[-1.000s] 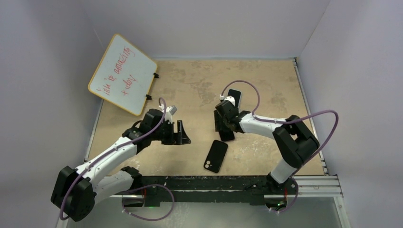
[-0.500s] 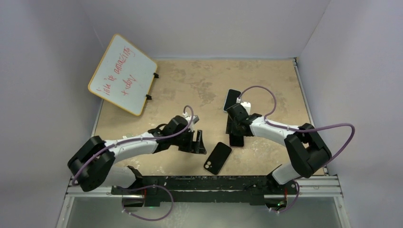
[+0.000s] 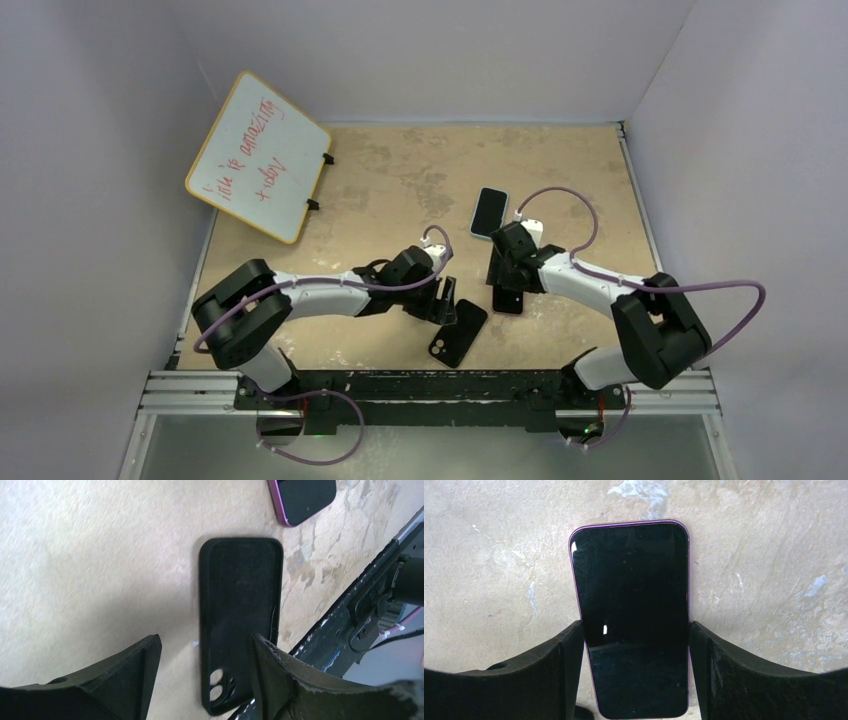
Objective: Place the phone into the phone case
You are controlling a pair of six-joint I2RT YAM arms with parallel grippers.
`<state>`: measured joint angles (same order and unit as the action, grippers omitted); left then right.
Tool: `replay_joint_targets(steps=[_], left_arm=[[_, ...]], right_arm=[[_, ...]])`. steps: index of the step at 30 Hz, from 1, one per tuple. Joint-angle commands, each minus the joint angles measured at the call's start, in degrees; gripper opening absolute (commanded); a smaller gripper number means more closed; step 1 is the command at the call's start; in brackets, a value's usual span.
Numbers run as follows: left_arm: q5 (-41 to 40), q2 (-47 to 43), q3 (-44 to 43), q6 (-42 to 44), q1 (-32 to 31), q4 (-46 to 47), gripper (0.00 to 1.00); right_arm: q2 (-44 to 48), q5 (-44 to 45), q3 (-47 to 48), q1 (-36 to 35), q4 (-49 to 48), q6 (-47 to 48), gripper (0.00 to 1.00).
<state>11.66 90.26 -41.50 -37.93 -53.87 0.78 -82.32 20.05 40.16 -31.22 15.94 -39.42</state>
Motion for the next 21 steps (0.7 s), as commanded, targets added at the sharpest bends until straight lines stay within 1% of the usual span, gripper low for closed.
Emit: replay_joint_targets(steps=[1,4,6,7,9,10,12,14,15,21], left_arm=[[-4.5,4.4,-4.0,1.4,-1.9,1.6,0.64],[-6.1,6.4,-5.1,0.8,-2.7,1.0,0.59],[-7.8,6.8,-5.6,0.4,-3.0,0.0,0.52],[-8.8,6.8,-5.8,0.1,-3.1,-0.5,0.45],[-11.4,6.2,-5.9,-0.4,-3.1,-3.9,0.28],[-13.3,5.7,-6.1,-0.6,-3.1,-5.5,0.22],[-15.6,4.1,-6.1,-1.0,-3.0,-8.3,0.12],[-18.2,1.9,-5.8,-2.1,-3.0,-11.2,0.03],[-19.4,0.7,-5.5,-3.1,-2.7,-12.4,0.00],[-19.9,-7.7,1.1,-9.8,2.3,-12.5,0.00]], right_arm=[[0.6,-0.1,-2.9,1.1,3.8,-0.8,0.49],[1.3,-1.4,-3.2,1.3,3.8,-1.4,0.47],[1.8,-3.3,-3.3,1.3,3.2,-1.5,0.46],[2.1,-3.9,-3.4,1.3,2.8,-1.6,0.46],[2.4,-4.9,-3.4,1.3,2.3,-1.7,0.46],[2.5,-5.4,-3.4,1.3,1.9,-1.6,0.47],[2.6,-5.2,-3.3,1.3,0.8,-0.7,0.47],[2.6,-8.3,-3.8,1.0,-0.6,-0.4,0.47],[2.7,-9.5,-4.2,0.9,-1.0,-0.6,0.46],[4.5,-12.5,-6.5,0.4,-2.8,-1.5,0.43]])
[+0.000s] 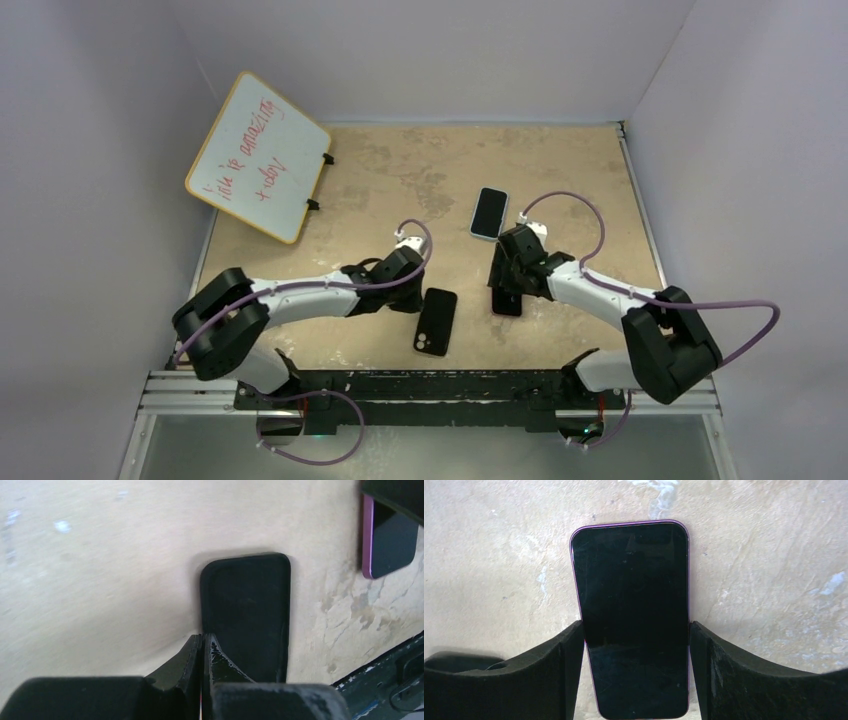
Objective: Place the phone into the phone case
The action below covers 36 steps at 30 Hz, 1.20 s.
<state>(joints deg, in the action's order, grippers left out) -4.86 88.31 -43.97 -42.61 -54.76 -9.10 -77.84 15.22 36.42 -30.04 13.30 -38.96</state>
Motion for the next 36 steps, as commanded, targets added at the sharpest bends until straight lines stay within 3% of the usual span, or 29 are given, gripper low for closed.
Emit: replay_joint_targets(steps=[1,10,16,19,28,36], left_arm=[[-3.4,-7.0,4.4,-6.0,4.2,-2.8,0.00],[-0.9,-12.7,6.3,-9.5,6.7,0.2,0.00],[4.5,-11.1,8.0,-5.6,6.8,6.1,0.27],[6.0,-10.1,8.5,-5.4,6.8,5.5,0.33],[10.0,-7.2,11.4,-5.4,6.9,7.8,0.37],[16.0,-5.5,13.9,-8.6,6.7,15.3,0.34]], right_arm=[[0.2,-8.3,-2.9,-1.0,-0.3,-2.1,0.42],[0.4,-9.3,-2.5,-5.6,-2.3,-5.5,0.40],[-1.5,-9.6,-0.7,-10.4,-2.8,-9.3,0.39],[-1.4,-10.8,-0.1,-11.5,-2.6,-10.2,0.39],[5.0,-15.0,-2.4,-12.6,-3.3,-15.5,0.36],[10.2,-17.6,-4.2,-14.1,-7.5,-21.1,0.34]])
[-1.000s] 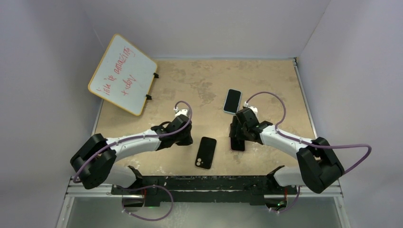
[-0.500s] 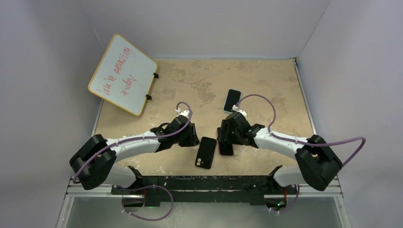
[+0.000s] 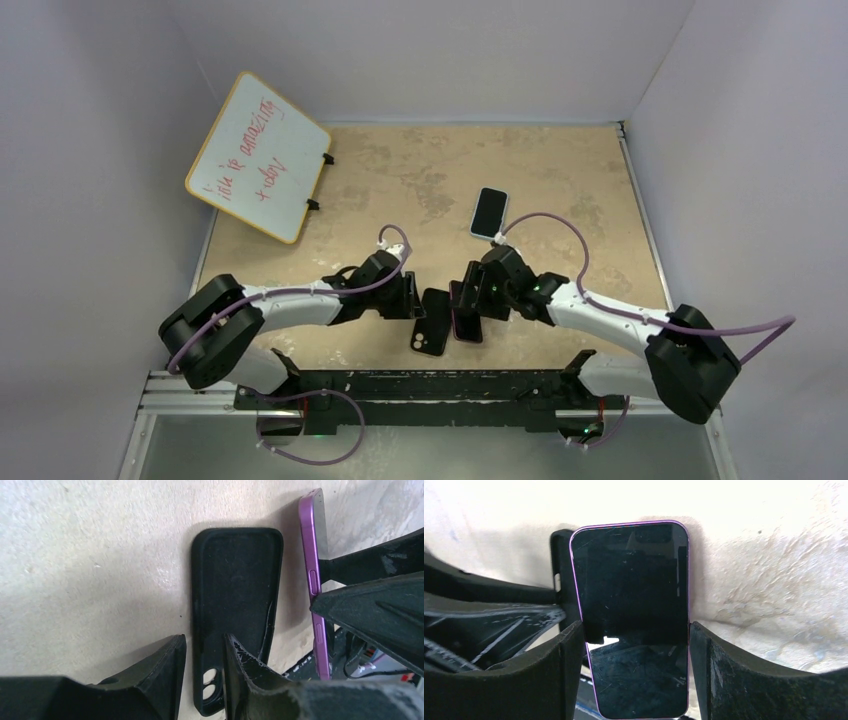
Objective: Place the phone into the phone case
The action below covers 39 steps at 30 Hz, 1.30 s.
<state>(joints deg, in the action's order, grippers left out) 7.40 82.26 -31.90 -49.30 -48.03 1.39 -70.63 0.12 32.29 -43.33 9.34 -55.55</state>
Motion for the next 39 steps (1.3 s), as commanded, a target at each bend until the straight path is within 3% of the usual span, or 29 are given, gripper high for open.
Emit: replay_joint_targets(steps=[1,10,19,29,34,39], left_arm=[[4.4,0.5,2.3,-2.3,0.0,5.7,0.33],[8.9,1.0,6.5,-8.8,0.0,14.7,0.23],[3.9,0.4,7.3,-15.1,0.0,15.9,0.00],[-12.9,-7.3,5.9,-17.4,0.1,4.8,0.00],[-14.5,-8.0,5.8,-17.5,0.2,3.8,0.00],[-13.0,-7.8,5.8,-17.2,0.1,3.6,0.15]], right_arm=[[3.3,-2.6,-0.1,-0.9,-3.9,-5.0,0.34],[5.2,-3.7,-2.0,-2.4,-7.8,-8.9,0.33],[6.5,-2.7,-3.7,-4.6,-14.9,-12.4,0.32],[4.1,-2.0,-1.4,-5.3,-17.0,-11.9,0.32],[2.6,-2.8,-0.7,-5.3,-18.2,-11.7,0.31],[1.4,-2.8,-0.7,-5.5,-19.5,-12.0,0.31]])
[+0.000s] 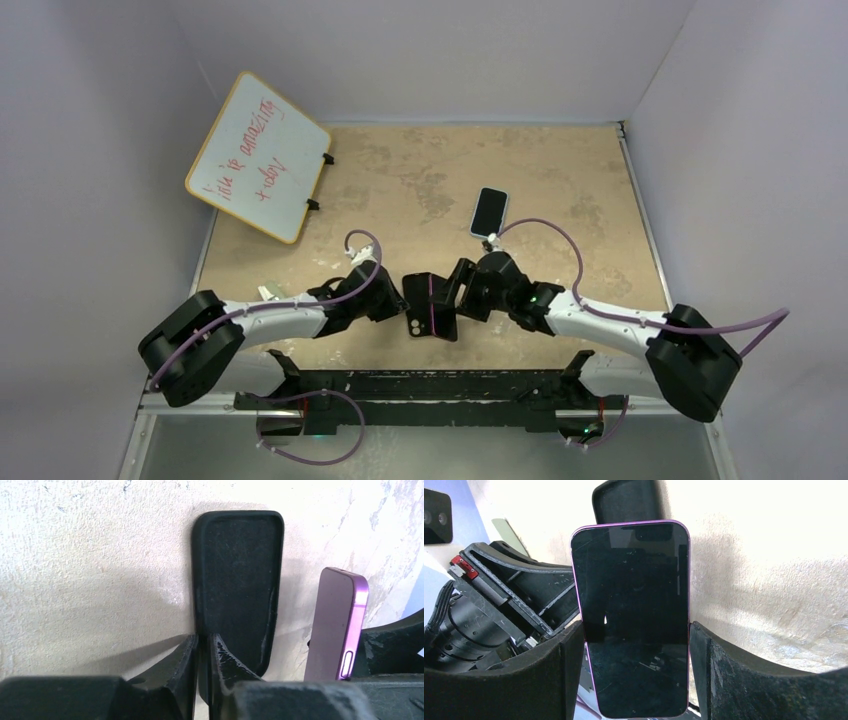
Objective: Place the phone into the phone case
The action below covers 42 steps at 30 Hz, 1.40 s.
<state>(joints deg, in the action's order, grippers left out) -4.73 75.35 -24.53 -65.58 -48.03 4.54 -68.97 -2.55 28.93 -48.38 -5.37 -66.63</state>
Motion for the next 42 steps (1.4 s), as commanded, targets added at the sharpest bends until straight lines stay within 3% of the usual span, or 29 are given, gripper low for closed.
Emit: replay_joint_targets(steps=[1,5,10,15,24,33,42], left_arm=[[-0.4,-1.1,-1.4,-0.7,0.1,0.5,0.20],[1.0,-5.0,-0.7,0.0,0.5,-0.4,0.39],[3.2,-13.1,-0.3,2.3,3.7,-4.3,0.54],[2.3,-21.6,-2.4,5.3,6.7,-15.7,0.77],[-1.6,-29.0,-6.9,9.0,8.7,-27.4,0.78],[-1.6,-30.1,-6.5,9.2,8.7,-28.5,0.76],[-1.2,-30.3,-6.1,8.9,8.7,-28.0,0.75]], right_arm=[[-0.5,-0.3,2.7,-0.5,-5.2,-1.0,0.31],[-1.5,-1.1,3.9,-0.7,-6.5,0.2,0.31],[-4.7,-2.4,6.9,-1.0,-7.6,1.8,0.31],[-8.9,-2.9,10.2,-1.5,-7.7,3.3,0.31],[-15.2,-1.6,14.1,-2.6,-7.3,5.6,0.31],[-18.3,2.3,15.5,-3.3,-3.4,8.6,0.33],[-21.0,4.3,16.8,-4.0,-1.5,10.6,0.43]])
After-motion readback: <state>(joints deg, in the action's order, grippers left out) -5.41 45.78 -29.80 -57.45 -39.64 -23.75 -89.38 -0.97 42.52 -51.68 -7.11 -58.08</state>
